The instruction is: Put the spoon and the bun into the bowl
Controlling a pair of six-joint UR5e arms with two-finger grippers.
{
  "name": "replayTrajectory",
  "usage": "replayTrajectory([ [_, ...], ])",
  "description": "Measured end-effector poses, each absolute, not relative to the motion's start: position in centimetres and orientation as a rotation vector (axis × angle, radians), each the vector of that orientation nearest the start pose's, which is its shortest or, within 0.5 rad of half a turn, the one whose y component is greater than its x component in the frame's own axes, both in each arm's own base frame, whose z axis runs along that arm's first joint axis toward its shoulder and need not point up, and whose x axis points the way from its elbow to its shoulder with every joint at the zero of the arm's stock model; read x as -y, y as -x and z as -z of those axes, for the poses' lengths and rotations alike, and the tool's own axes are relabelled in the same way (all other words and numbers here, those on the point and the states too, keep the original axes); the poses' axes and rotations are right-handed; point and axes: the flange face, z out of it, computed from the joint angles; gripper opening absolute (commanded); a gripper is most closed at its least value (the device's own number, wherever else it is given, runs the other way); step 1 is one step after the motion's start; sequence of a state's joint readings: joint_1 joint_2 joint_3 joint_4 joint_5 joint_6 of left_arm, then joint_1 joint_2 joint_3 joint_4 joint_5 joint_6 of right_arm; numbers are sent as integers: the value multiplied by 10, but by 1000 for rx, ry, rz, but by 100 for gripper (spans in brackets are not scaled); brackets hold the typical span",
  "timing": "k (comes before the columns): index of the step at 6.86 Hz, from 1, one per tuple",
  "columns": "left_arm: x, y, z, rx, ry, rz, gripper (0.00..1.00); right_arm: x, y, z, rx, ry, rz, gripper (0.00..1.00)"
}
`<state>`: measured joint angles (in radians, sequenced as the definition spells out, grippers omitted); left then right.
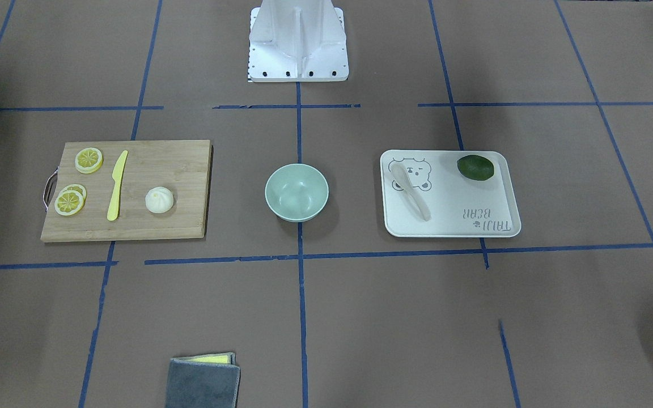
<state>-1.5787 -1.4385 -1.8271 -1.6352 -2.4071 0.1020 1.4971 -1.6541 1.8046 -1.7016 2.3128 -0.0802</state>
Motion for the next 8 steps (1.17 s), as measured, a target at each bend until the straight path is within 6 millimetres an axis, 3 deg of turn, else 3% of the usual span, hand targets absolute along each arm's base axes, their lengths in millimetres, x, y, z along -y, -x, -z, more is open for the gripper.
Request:
replayTrajectory([
  [2,444,59,-584,-859,-257,-192,100,456,-32,-599,744,-20,155,100],
  [4,448,23,-569,-962,-311,-295,100,456,-31,-596,761,-24,157,100],
  [6,455,-48,-526,-1037,-268,-295,100,458,-28,-592,789,-28,160,100],
  [8,449,-145,-454,-1169,-137,-135,100,460,-24,-590,798,-54,178,100],
])
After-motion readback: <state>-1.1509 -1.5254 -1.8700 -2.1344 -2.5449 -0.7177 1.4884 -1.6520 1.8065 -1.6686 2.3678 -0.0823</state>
